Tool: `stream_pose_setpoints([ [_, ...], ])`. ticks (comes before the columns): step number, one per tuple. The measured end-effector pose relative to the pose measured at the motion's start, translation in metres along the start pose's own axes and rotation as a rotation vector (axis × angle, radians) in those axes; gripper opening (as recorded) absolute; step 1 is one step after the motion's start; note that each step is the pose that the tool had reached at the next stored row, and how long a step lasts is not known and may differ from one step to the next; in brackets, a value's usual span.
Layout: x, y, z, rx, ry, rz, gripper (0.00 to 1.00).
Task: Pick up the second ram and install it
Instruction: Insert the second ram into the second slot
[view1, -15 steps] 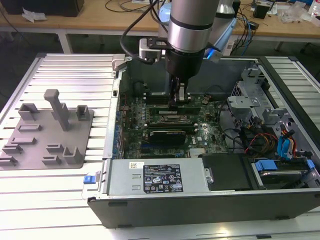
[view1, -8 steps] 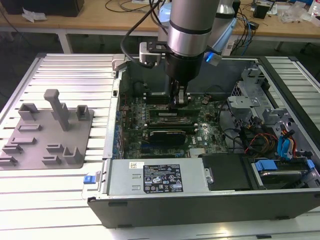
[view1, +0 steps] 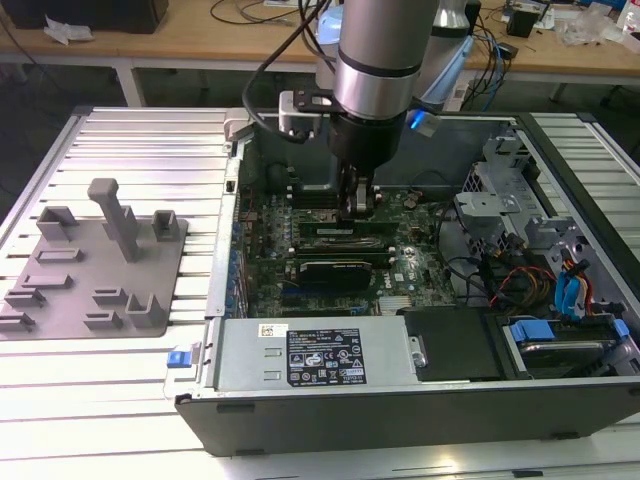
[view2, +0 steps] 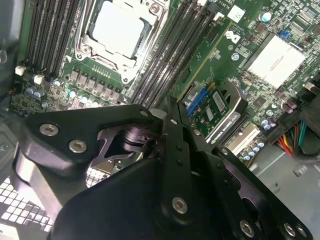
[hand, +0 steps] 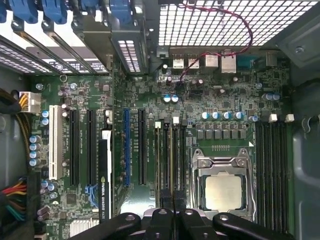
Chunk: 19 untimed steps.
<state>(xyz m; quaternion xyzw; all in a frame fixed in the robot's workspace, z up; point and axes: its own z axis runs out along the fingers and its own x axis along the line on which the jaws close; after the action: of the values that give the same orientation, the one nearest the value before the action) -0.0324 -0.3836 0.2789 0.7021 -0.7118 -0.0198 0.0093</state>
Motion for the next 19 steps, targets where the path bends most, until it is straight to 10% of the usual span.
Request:
stream_pose_setpoints([
  [19, -0.0011, -0.0009, 0.0205, -0.0003, -0.0172, -0.001, 0.09],
])
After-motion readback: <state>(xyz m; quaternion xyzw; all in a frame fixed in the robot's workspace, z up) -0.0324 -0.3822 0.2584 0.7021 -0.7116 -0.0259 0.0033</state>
